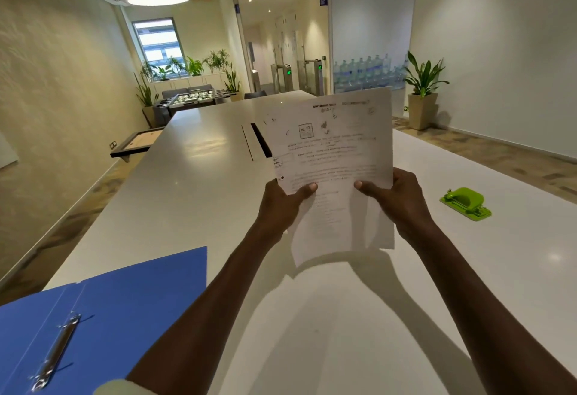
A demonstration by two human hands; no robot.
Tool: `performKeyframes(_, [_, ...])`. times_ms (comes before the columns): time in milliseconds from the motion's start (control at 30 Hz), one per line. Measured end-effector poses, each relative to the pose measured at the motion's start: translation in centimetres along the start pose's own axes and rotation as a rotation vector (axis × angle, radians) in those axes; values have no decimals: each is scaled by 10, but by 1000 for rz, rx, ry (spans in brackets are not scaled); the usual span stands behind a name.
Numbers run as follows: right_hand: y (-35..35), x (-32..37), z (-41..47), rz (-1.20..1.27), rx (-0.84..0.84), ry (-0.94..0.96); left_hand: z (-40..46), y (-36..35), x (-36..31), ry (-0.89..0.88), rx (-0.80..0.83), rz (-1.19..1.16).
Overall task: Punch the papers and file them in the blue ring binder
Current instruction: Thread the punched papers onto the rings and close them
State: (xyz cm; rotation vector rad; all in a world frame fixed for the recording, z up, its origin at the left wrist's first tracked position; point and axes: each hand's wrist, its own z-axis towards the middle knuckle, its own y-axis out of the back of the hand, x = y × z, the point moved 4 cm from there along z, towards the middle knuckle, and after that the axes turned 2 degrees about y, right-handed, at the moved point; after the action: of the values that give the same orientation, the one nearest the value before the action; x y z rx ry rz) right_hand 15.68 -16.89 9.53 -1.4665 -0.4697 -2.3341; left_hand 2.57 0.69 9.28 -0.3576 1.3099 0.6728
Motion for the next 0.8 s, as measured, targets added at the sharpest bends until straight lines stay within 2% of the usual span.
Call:
performKeyframes(100, [-1, 7, 0, 21, -32, 26, 2, -4, -6, -42, -91, 46])
performKeyframes(267, [-4, -7, -7, 19, -43, 8, -6, -6, 14, -27, -137, 101])
performKeyframes(433, [-12, -48, -30, -16, -19, -124, -19, -12, 52, 81, -158, 122])
performKeyframes(800, [-13, -49, -37, -97, -21, -148, -21, -9, 53, 121, -147, 137])
